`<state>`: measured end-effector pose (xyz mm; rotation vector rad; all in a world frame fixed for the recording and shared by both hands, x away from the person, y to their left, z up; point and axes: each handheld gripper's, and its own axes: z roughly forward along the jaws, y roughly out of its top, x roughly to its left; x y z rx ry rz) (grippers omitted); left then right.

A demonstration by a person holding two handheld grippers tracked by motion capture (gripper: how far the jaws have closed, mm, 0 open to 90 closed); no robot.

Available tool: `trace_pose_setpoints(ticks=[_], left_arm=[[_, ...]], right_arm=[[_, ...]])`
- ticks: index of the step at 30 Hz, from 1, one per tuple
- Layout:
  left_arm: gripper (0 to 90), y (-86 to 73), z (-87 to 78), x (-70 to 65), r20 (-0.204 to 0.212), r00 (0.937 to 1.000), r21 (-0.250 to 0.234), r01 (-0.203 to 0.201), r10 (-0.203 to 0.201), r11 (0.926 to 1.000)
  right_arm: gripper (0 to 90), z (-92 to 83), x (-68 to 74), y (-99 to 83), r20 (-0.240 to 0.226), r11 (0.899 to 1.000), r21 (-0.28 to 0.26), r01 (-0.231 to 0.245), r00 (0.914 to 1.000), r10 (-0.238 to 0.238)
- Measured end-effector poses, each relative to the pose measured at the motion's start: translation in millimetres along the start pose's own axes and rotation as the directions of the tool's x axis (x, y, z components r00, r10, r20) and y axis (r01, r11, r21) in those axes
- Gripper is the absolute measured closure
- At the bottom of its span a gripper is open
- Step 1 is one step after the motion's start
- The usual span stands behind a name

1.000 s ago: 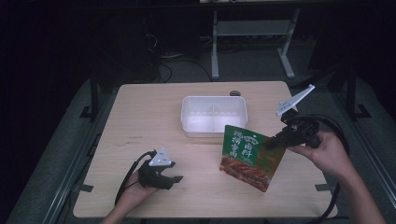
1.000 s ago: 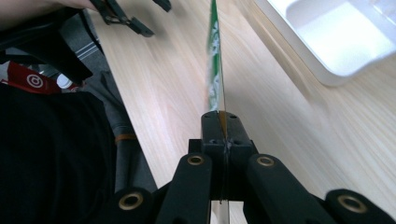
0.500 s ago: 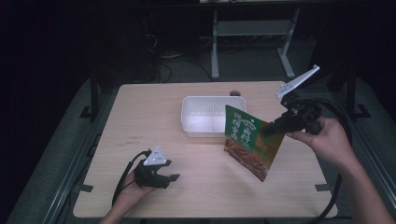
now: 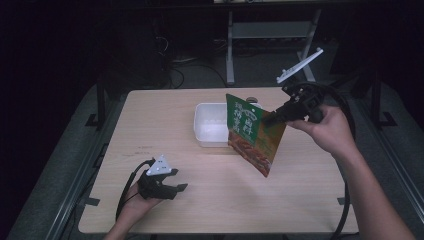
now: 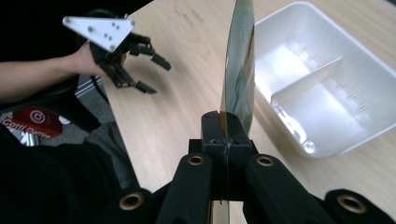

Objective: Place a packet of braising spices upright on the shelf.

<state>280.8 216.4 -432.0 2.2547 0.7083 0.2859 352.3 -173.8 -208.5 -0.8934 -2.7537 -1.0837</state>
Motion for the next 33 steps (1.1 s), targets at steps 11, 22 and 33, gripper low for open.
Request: trace_pose_setpoints(ticks=[11,22,33], left_arm=[[37.0,-2.8,-2.0,6.5,-0.014,0.9998,-0.001,0.016,-0.016,0.9999],[37.0,-4.6,-5.2,11.5,-0.026,0.9994,-0.009,0.022,-0.022,0.9997],[37.0,-6.1,-6.4,14.1,-0.029,0.9992,-0.01,0.028,-0.028,0.9996]], right_arm=[[90.0,10.2,-14.1,37.9,0.016,0.999,-0.042,-0.017,0.9997,0.018],[90.0,27.2,-23.2,62.0,0.048,0.999,-0.044,-0.03,0.9983,0.032],[90.0,48.2,-38.0,85.5,0.073,0.999,-0.039,-0.035,0.9966,0.038]])
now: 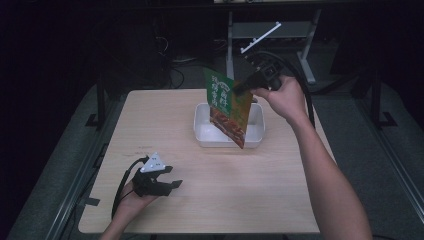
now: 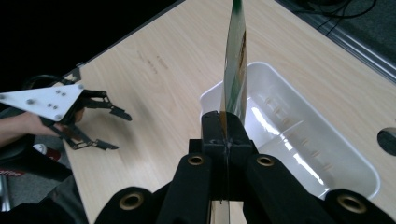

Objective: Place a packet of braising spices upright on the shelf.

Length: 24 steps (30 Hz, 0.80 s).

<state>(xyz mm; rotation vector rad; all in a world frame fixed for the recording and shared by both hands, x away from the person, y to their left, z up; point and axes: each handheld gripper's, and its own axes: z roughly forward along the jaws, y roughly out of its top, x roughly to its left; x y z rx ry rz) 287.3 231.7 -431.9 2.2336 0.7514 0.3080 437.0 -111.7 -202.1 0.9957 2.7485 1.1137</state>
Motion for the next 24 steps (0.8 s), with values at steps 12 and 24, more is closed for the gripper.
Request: trace_pose_setpoints(ticks=[12,24], left_arm=[[37.0,-0.6,-1.5,1.4,-0.002,1.0,-0.007,-0.001,0.001,1.0],[37.0,-0.1,-2.0,1.7,0.006,0.9999,-0.016,0.01,-0.01,0.9998]], right_arm=[[90.0,23.8,-7.0,22.2,0.041,1.0,-0.008,-0.022,0.9989,0.022],[90.0,42.8,-14.2,31.5,0.062,0.999,-0.018,-0.046,0.9969,0.047]])
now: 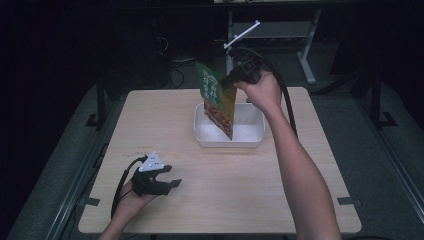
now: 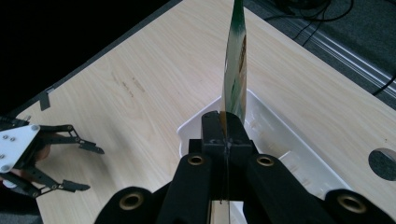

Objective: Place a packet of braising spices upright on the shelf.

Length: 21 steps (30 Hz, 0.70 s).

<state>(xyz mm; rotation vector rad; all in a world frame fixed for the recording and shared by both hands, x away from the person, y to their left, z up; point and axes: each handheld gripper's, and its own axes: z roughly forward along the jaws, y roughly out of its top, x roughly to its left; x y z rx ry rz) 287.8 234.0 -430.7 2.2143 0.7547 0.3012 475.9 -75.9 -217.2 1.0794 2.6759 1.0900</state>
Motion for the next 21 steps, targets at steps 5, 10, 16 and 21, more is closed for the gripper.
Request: trace_pose_setpoints(ticks=[5,10,16,21], left_arm=[[37.0,0.8,-1.2,-1.6,0.005,1.0,-0.018,0.007,-0.007,0.9998],[37.0,0.3,-1.8,-0.1,0.002,1.0,-0.016,0.006,-0.005,0.9999],[37.0,0.6,-2.1,-0.2,0.002,1.0,-0.02,0.003,-0.003,0.9998],[37.0,0.7,-1.7,-0.6,0.004,1.0,-0.02,0.004,-0.004,0.9998]], right_arm=[[90.0,9.3,0.0,2.4,0.003,1.0,0.003,0.001,1.0,-0.001],[90.0,15.5,-1.1,2.3,0.008,1.0,0.0,0.0,1.0,0.0],[90.0,19.0,-2.9,2.1,0.022,1.0,-0.008,0.006,0.9998,-0.005],[90.0,20.6,-4.5,2.5,0.028,1.0,-0.009,0.005,0.9996,-0.005]])
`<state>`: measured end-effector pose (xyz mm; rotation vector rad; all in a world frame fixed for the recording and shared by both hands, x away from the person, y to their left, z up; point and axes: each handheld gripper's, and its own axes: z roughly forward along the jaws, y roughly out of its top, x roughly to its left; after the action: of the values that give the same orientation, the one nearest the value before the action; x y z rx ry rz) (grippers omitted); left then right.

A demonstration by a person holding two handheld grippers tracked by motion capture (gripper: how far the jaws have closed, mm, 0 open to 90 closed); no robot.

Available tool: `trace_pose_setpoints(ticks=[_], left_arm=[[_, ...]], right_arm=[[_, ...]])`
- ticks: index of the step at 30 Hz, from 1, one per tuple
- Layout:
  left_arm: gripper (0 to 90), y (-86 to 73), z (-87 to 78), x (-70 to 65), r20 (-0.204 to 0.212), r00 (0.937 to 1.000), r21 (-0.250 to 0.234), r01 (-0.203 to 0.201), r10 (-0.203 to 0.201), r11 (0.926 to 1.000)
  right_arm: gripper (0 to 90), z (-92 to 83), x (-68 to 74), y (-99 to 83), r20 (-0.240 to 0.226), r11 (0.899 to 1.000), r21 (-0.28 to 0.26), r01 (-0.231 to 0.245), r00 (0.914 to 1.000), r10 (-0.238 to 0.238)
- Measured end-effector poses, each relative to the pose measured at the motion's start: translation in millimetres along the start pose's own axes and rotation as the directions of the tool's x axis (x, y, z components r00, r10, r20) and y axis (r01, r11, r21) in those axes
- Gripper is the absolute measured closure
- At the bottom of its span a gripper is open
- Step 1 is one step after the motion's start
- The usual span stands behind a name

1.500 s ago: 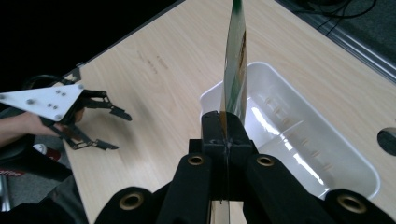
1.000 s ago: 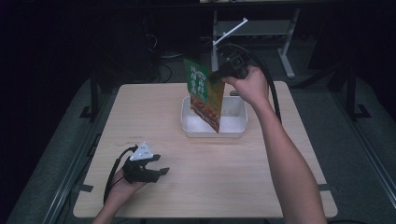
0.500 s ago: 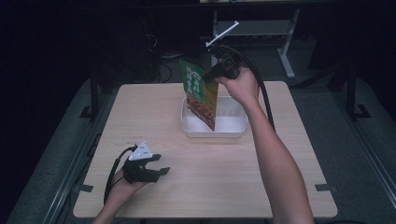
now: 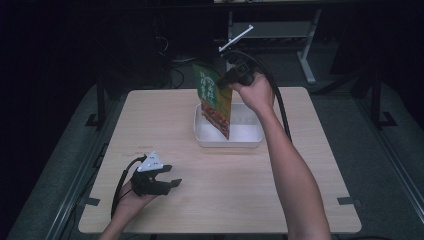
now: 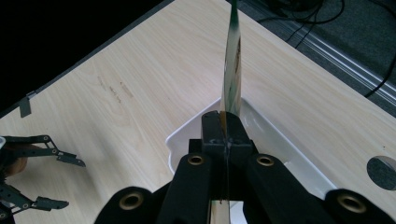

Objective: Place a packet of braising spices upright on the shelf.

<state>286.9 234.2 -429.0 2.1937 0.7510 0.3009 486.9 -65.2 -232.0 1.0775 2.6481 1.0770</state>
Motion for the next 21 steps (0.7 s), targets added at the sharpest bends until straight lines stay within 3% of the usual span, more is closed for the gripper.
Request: trace_pose_setpoints(ticks=[21], left_arm=[[37.0,-0.2,-0.9,0.5,-0.004,1.0,0.0,-0.003,0.003,1.0]], right_arm=[[89.9,25.6,-5.1,-12.3,-0.012,0.999,0.021,-0.025,0.9996,0.025]])
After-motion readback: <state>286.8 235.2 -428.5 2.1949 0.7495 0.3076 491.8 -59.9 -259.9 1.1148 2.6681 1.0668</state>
